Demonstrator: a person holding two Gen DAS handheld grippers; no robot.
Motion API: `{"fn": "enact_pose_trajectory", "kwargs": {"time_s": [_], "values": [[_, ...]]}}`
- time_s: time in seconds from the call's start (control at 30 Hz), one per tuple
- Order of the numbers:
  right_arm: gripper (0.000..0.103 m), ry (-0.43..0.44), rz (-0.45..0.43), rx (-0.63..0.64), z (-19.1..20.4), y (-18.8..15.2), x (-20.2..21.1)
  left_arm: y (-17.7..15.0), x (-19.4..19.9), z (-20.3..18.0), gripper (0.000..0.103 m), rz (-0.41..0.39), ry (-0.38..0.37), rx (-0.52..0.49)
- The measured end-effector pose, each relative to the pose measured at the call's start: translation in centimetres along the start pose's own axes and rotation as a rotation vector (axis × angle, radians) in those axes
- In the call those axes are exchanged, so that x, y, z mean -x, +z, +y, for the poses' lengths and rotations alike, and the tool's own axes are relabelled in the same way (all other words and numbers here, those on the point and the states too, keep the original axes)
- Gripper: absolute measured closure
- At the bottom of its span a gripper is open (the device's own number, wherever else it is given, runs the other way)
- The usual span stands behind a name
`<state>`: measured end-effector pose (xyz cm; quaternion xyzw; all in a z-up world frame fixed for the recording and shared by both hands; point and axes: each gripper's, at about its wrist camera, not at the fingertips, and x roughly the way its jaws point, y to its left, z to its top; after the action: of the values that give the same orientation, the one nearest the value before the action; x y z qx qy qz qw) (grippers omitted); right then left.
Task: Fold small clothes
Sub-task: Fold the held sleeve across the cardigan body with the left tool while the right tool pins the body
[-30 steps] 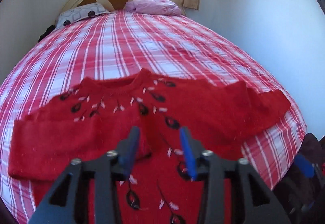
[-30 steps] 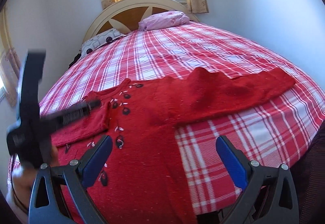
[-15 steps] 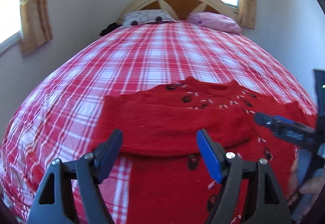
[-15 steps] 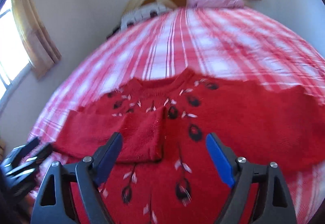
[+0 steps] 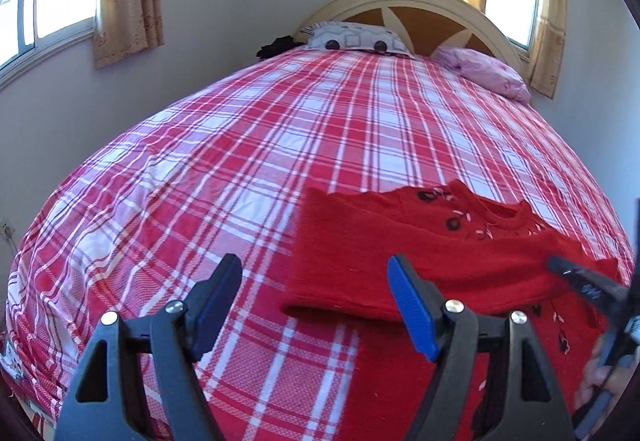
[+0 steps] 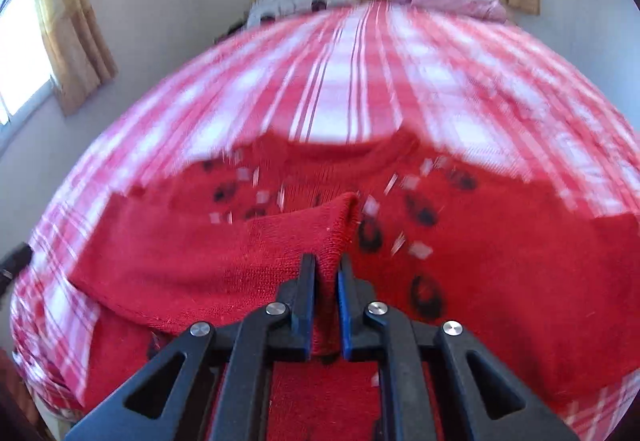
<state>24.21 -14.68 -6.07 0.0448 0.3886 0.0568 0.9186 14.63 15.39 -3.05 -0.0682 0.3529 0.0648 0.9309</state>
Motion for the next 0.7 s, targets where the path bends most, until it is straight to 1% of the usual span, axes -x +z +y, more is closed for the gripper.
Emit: {"fn": "enact_pose_trajectory", "kwargs": {"time_s": [0.1, 0.2, 0.27, 0.3, 0.43, 0.47, 0.53, 0.6, 0.7], "values": [[0.093, -0.042, -0.055, -0.022, -2.1, 1.1, 2.5, 0.0, -0.4, 0.3, 0.025, 0.002, 0.011, 0.007], [0.093, -0.119, -0.069, -0.033, -5.2, 1.1, 3.5, -0.2, -0.9, 0.0, 0.025, 0.017, -0.004, 0.012], [0.093, -0.158, -0.041, -0.061, -7.7, 0.3, 3.2, -0.4, -1.3, -0.8, 0.025, 0.029, -0.016, 0.000], [0.093, -0.160, -0.025, -0.078, -8.7, -0.3, 3.0, -0.6, -1.6, -1.5, 0.025, 0.035, -0.020, -0.012], [0.093, -0.186, 0.048, -0.102, -11.0, -2.7, 0.9, -1.0, -2.2, -3.3, 0.025, 0.054, -0.035, -0.047], [0.093, -0.179, 0.051, -0.108, -11.2, -3.3, 0.5, -1.2, -2.3, -3.7, 0.025, 0.060, -0.040, -0.055], [0.093, -0.175, 0.016, -0.108, -11.2, -3.7, 1.0, -1.5, -2.6, -4.7, 0.025, 0.073, -0.052, -0.076], [0.089, -0.165, 0.019, -0.116, -11.4, -3.7, 1.2, -1.9, -2.6, -5.5, 0.025, 0.082, -0.057, -0.097], [0.085, -0.103, 0.026, -0.160, -12.3, -4.1, 1.8, -2.3, -2.4, -6.3, 0.025, 0.090, -0.076, -0.120]]}}
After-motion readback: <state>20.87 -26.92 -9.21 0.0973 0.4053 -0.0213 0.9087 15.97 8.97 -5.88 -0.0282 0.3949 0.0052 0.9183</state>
